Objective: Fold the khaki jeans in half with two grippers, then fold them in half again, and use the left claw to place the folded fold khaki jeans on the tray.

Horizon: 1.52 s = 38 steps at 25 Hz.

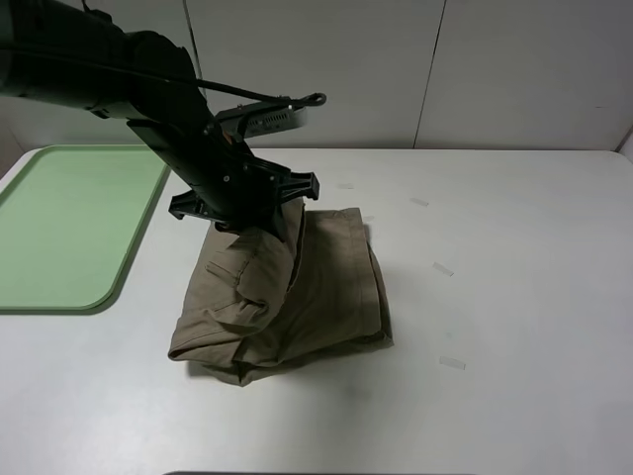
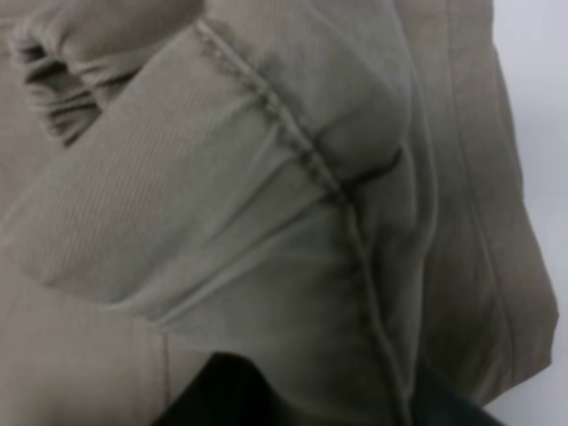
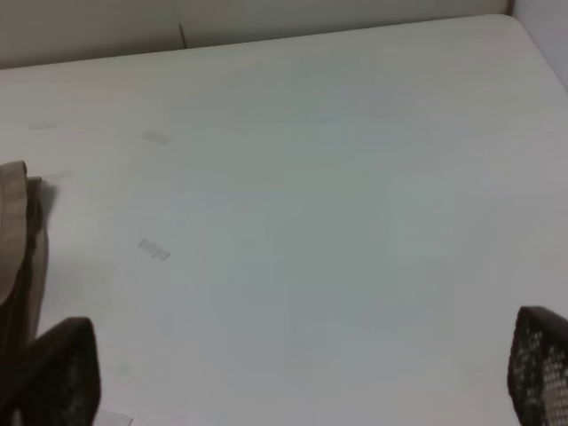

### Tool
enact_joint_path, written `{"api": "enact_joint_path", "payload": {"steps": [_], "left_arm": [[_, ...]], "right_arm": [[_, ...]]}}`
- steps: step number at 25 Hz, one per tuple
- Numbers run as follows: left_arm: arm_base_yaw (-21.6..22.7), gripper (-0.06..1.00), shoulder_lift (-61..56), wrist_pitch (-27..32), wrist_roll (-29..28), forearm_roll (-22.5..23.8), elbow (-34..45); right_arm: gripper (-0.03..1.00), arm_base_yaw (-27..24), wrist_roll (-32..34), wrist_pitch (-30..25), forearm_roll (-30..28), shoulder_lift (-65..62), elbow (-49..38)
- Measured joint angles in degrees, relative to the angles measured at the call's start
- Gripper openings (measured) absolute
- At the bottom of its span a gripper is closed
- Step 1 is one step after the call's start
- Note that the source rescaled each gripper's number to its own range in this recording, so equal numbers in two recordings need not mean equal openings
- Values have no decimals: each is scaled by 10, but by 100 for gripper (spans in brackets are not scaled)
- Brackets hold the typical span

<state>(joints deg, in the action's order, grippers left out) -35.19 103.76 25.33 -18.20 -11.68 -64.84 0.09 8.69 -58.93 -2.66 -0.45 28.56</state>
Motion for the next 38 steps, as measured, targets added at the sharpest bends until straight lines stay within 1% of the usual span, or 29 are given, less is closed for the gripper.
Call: {"api": "enact_joint_path", "payload": {"steps": [1,4,5,6,8,12,15,19,23,26,28,30,34,35,38], "left_arm": [[-2,32,3,-6,0,-3,0],[-5,76,8,-36,0,-12,0],[-5,85,9,-45,0,-13,0],[-5,91,9,-52,0,-14,0],[-5,96,8,-58,0,-14,-1],[-5,99,-12,-54,0,-14,-1],[-2,100,-42,-28,0,3,-1],[21,100,-76,57,0,22,-2],[53,100,-89,141,0,60,-2],[72,100,-89,162,0,88,12],[84,100,-89,156,0,96,31],[96,100,-89,131,0,98,61],[100,100,-88,40,0,101,127],[100,100,-85,8,0,100,141],[100,100,-71,-48,-3,92,167]], "right_arm": [[100,0,0,0,0,0,0],[100,0,0,0,0,0,0],[100,0,0,0,0,0,0],[100,0,0,0,0,0,0],[100,0,0,0,0,0,0],[100,0,0,0,0,0,0],[100,0,0,0,0,0,0],[100,0,0,0,0,0,0],[100,0,0,0,0,0,0],[100,0,0,0,0,0,0],[100,0,0,0,0,0,0],[100,0,0,0,0,0,0],[100,0,0,0,0,0,0],[100,0,0,0,0,0,0],[100,0,0,0,0,0,0]]}}
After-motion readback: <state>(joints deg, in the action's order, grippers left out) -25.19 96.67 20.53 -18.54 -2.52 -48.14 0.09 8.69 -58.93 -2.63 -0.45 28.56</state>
